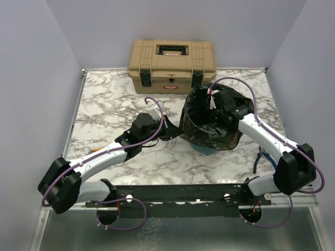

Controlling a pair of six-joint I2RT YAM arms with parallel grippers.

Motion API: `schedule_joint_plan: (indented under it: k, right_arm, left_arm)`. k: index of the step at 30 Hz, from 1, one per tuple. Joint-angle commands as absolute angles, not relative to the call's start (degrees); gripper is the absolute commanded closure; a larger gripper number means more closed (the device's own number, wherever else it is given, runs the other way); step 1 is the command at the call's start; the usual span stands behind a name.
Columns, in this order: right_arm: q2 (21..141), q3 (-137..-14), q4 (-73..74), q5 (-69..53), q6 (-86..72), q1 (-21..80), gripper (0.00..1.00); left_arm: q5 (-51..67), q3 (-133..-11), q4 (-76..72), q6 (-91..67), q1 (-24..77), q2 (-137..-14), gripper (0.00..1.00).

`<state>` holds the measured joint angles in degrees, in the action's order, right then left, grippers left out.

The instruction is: Put the trash bags into the trash bin

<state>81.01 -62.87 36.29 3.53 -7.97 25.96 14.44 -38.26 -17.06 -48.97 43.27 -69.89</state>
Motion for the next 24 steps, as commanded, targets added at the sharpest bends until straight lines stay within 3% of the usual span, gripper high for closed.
schedule_joint_plan:
  k: [1, 8, 24]
  right_arm:
    - [83.7, -60.2, 31.4, 9.4, -8.0, 26.3, 0.94]
    - [82.0, -54.9, 21.7, 20.1, -10.2, 26.3, 0.93]
    - [87.9, -49.9, 15.8, 20.0, -11.5, 26.3, 0.9]
  left_arm:
    - [13.7, -39.5, -15.1, -47.6, 43.6, -70.2, 1.0]
    - [12.9, -39.5, -9.7, -45.1, 43.6, -68.6, 1.0]
    - [9.5, -37.3, -2.2, -41.0, 43.6, -66.0, 1.0]
